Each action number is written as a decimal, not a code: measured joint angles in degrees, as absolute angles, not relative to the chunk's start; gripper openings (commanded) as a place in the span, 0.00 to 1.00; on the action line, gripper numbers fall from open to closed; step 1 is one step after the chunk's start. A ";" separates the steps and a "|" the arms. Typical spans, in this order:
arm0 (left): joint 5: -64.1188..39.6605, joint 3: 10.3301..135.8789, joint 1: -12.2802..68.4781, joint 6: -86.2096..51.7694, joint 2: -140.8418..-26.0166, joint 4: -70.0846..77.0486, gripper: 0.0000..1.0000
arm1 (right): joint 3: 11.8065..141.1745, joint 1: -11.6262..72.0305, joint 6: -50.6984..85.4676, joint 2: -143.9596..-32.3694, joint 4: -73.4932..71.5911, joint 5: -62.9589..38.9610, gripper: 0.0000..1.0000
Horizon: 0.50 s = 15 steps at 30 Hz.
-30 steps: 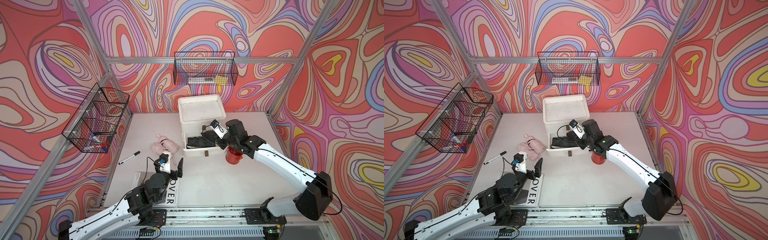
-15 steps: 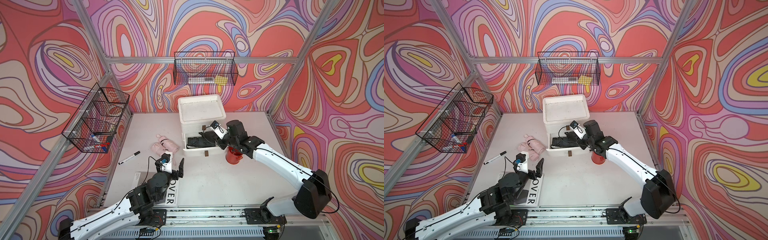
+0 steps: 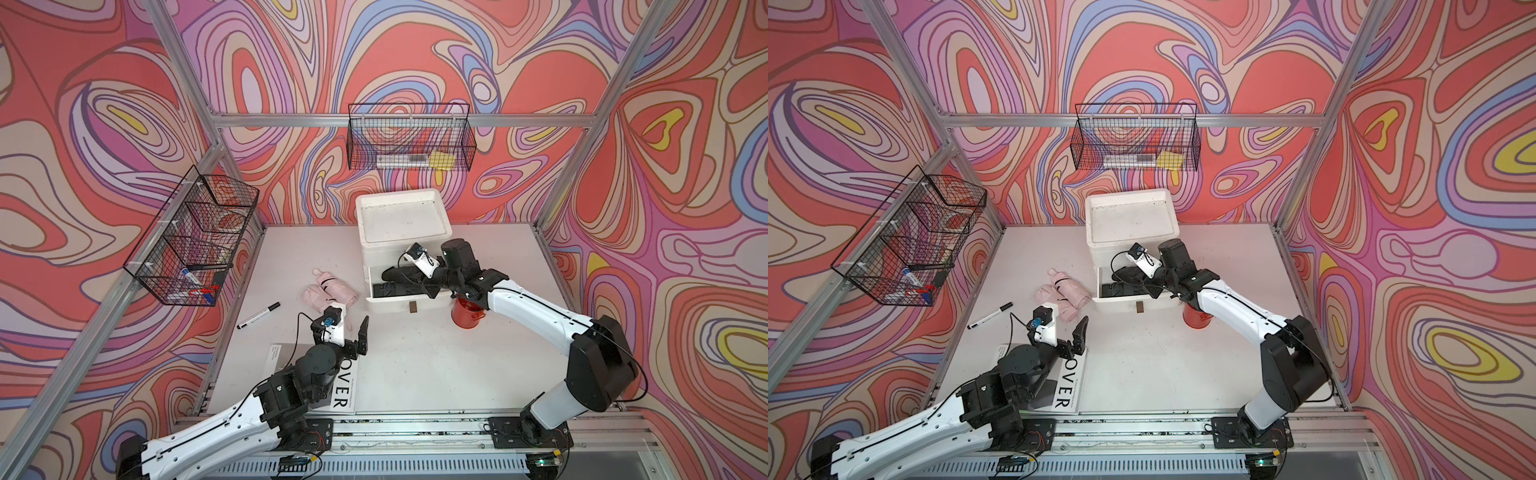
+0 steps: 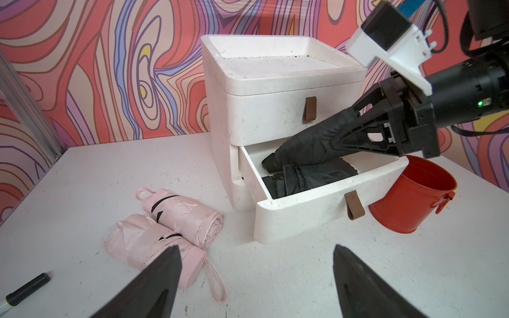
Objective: Place the umbrella in the drawer by color
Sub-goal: Place the umbrella in the drawer.
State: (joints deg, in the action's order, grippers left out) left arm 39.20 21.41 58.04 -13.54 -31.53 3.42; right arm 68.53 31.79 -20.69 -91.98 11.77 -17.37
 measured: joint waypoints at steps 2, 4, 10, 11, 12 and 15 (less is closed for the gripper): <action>39.22 21.41 58.04 -13.54 -31.57 3.40 0.91 | 69.63 31.81 -20.23 -93.76 10.63 -19.05 0.30; 39.22 21.41 58.04 -13.54 -31.53 3.40 0.92 | 71.24 31.86 -19.62 -95.46 10.20 -19.40 0.38; 39.22 21.41 58.04 -13.54 -30.57 3.38 0.92 | 71.66 31.90 -16.86 -95.85 9.39 -15.31 0.98; 39.22 21.41 58.04 -13.54 -30.41 3.38 0.91 | 71.64 31.92 -16.32 -95.31 9.32 -13.82 0.98; 39.20 21.41 58.04 -13.54 -30.39 3.40 0.92 | 71.61 31.92 -15.90 -94.76 9.32 -12.38 0.98; 39.20 21.41 58.04 -13.54 -30.44 3.38 0.91 | 71.61 31.90 -14.55 -91.94 9.56 -7.64 0.98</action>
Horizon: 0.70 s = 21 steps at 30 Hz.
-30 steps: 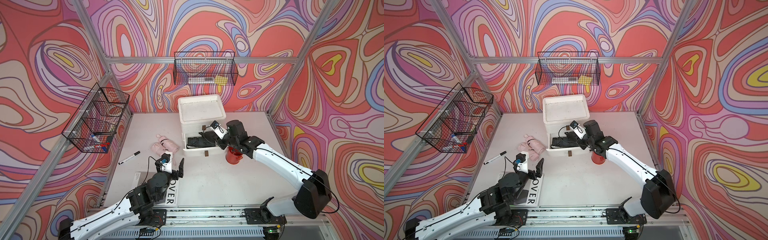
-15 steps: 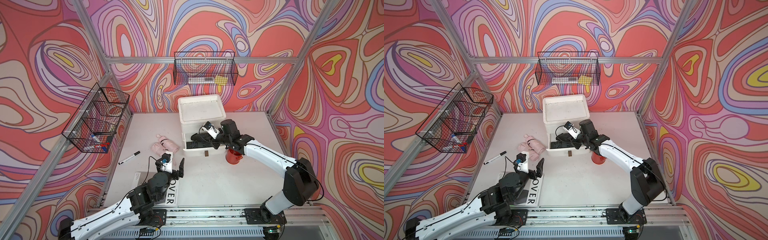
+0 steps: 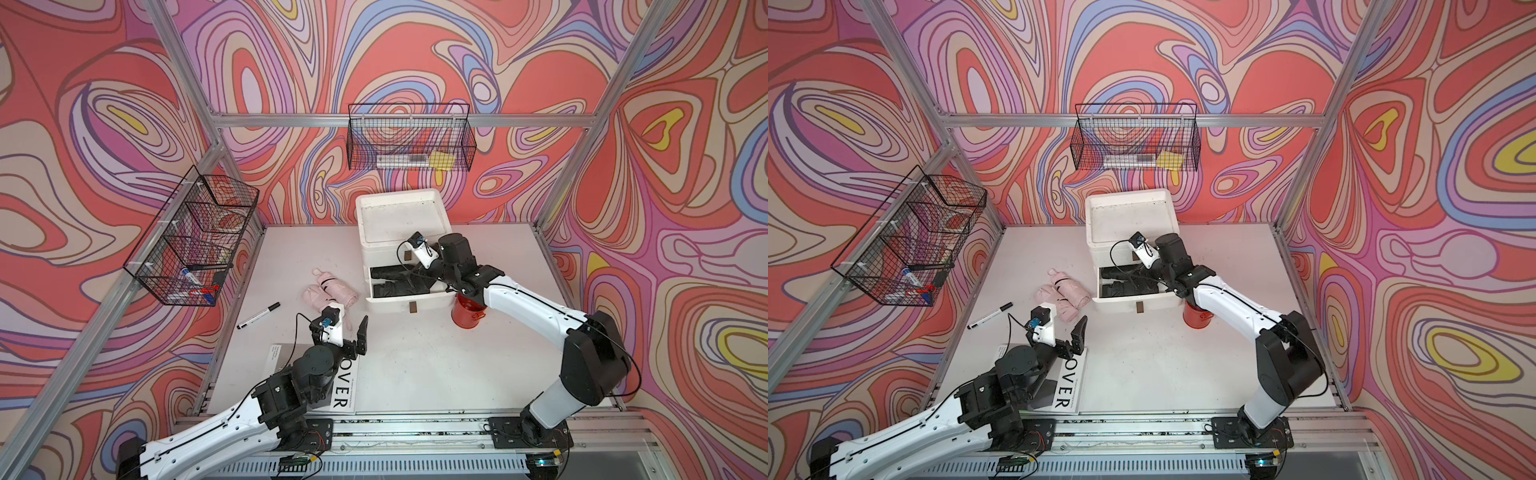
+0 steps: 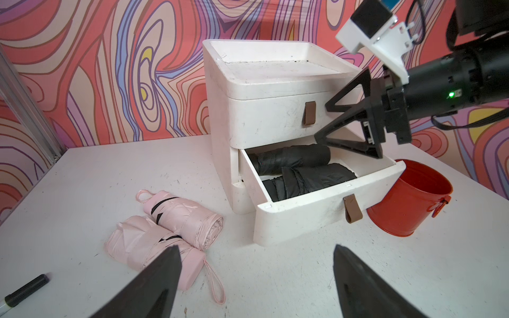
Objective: Place the umbrella in the drawer by color
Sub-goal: Place the umbrella in the drawer, then close the drawer in the storage box.
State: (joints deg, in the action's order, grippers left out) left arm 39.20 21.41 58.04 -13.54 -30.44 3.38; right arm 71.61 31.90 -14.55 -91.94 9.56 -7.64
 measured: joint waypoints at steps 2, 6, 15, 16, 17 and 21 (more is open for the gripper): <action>39.20 21.41 58.04 -13.54 -30.46 3.38 0.91 | 71.61 31.90 -13.63 -89.47 9.74 -4.51 0.98; 39.20 21.41 58.04 -13.54 -30.55 3.38 0.92 | 71.61 31.90 -11.66 -85.27 10.11 -0.86 0.98; 40.34 21.41 58.04 -13.15 -32.53 3.99 0.96 | 69.52 31.90 -6.07 -80.40 14.13 2.79 0.98; 40.73 21.39 58.02 -13.04 -33.12 4.56 0.97 | 68.90 31.90 -5.80 -79.70 14.68 4.27 0.98; 41.08 21.34 57.91 -12.91 -33.71 5.15 0.97 | 68.10 31.90 -5.48 -78.78 14.90 5.98 0.98; 41.80 21.32 57.28 -12.69 -37.43 7.27 0.98 | 61.60 31.92 -2.20 -71.90 14.11 15.84 0.98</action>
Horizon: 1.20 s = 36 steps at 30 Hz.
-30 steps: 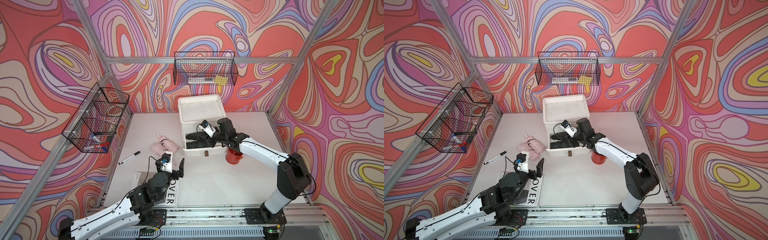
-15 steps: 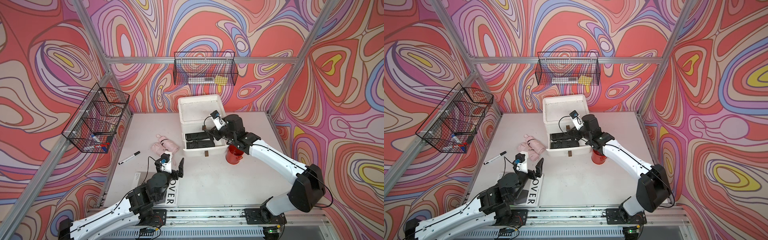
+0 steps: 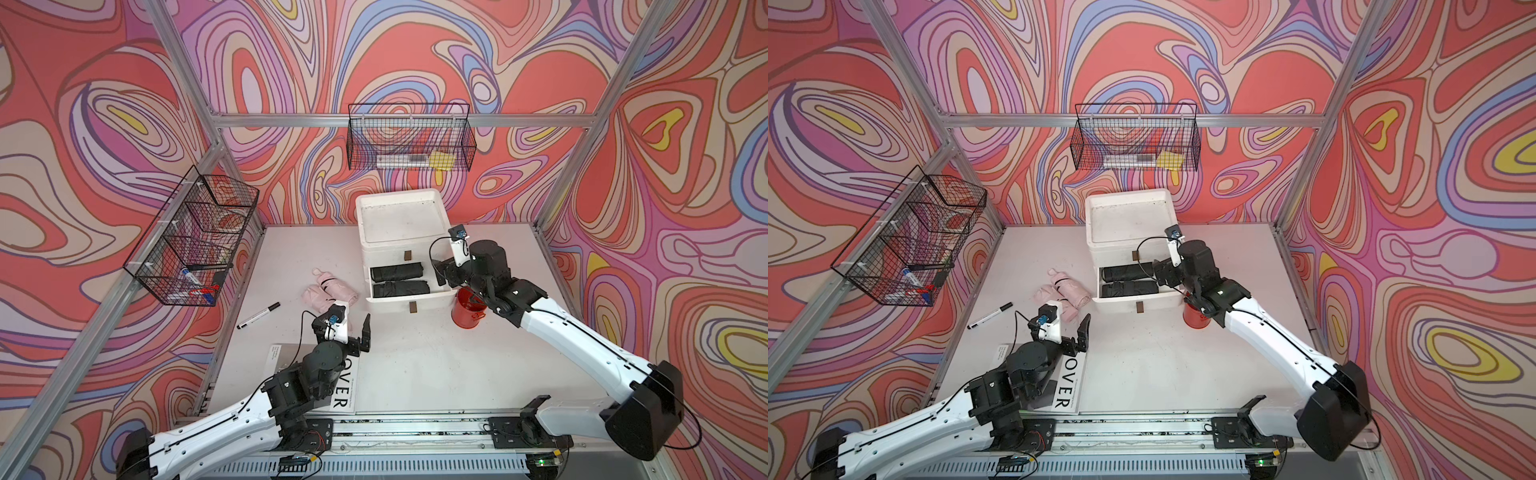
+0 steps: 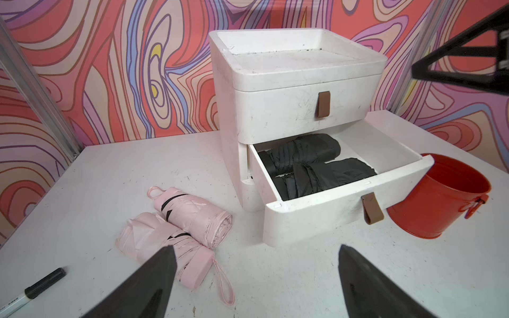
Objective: Place the umbrella in the drawer by color
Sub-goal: Close the drawer in the storage box.
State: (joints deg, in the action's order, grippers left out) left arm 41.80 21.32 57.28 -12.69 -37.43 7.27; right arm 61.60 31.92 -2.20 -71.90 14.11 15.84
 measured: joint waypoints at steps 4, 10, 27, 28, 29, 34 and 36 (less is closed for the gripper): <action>41.25 22.31 56.36 -13.02 -44.31 8.03 0.99 | 53.56 31.79 3.36 -63.31 13.26 22.41 0.98; 33.21 35.59 50.17 -15.62 -56.01 3.99 0.99 | 47.42 31.81 7.27 -60.07 13.69 16.14 0.90; 24.16 95.90 26.39 -19.97 -98.98 -20.64 0.93 | 34.70 43.46 13.61 -61.08 3.75 8.51 0.76; 23.49 99.29 25.28 -19.99 -101.78 -22.22 0.90 | 34.74 44.27 14.22 -62.11 3.16 8.78 0.75; 22.87 102.78 24.29 -20.01 -104.55 -24.03 0.85 | 34.83 45.23 14.83 -63.29 2.66 9.15 0.74; 20.25 116.97 20.95 -20.62 -116.07 -31.55 0.66 | 35.27 48.38 19.46 -67.37 -0.12 10.68 0.70; 19.49 120.11 20.58 -21.26 -118.93 -33.85 0.50 | 35.24 48.47 22.35 -68.07 -2.00 11.66 0.68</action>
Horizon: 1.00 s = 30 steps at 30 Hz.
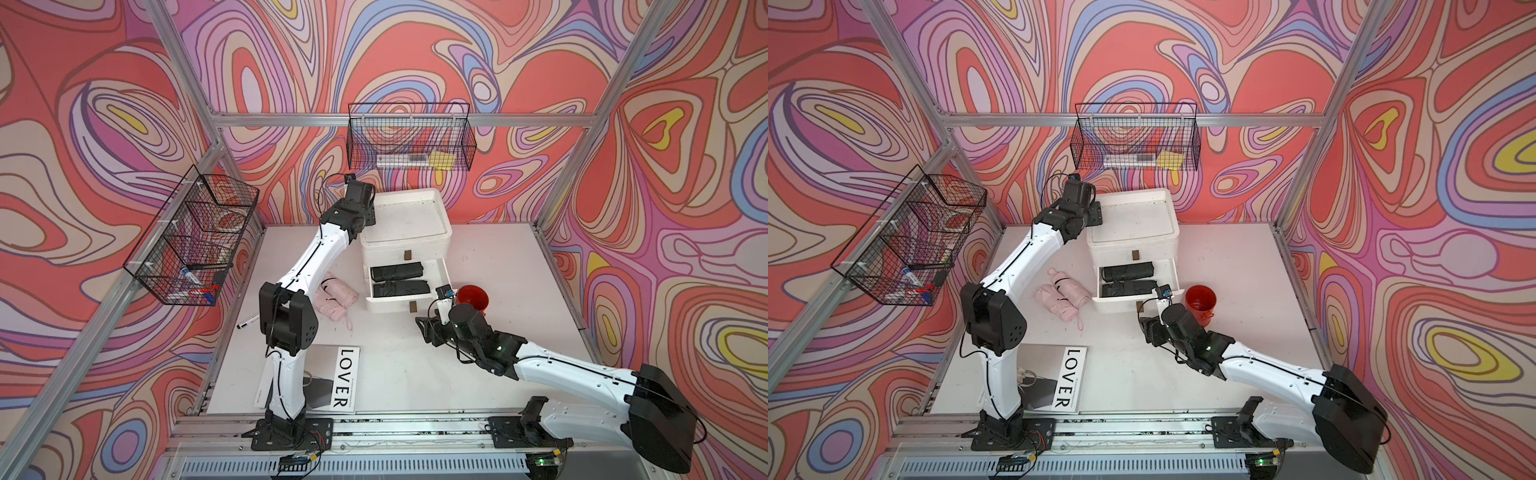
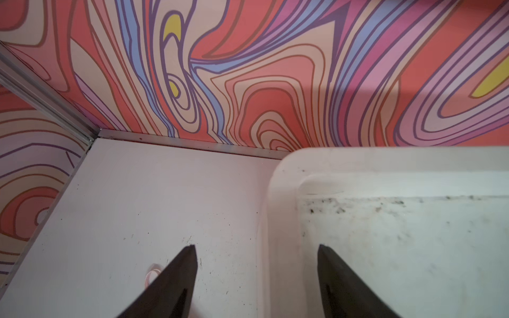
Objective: Place the umbrella in the drawer by color
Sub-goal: Close the drawer in the storage box.
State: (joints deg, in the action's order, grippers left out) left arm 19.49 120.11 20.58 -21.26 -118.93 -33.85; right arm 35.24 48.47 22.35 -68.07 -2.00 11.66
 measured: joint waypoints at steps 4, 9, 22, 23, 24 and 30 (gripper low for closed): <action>18.09 122.41 20.67 -22.39 -120.03 -35.59 0.15 | 35.27 48.47 26.17 -69.71 -6.70 13.32 0.67; 20.01 122.91 21.96 -24.10 -120.05 -37.39 0.00 | 36.84 48.47 28.34 -75.59 -11.44 14.83 0.67; 25.47 116.07 24.47 -28.60 -115.35 -37.45 0.00 | 46.28 48.82 23.03 -88.79 -15.22 17.85 0.70; 25.45 115.02 24.47 -28.88 -114.65 -37.12 0.00 | 47.35 48.69 21.71 -90.00 -15.51 18.55 0.71; 25.36 113.93 24.51 -29.10 -113.91 -36.82 0.00 | 48.31 48.56 20.53 -91.26 -15.84 19.11 0.71; 23.66 107.18 24.58 -29.41 -108.95 -35.07 0.00 | 53.49 48.01 12.99 -101.14 -24.27 20.95 0.71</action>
State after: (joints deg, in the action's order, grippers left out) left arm 23.66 107.18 24.58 -29.41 -108.95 -35.07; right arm 53.49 48.01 12.99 -101.14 -24.27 20.95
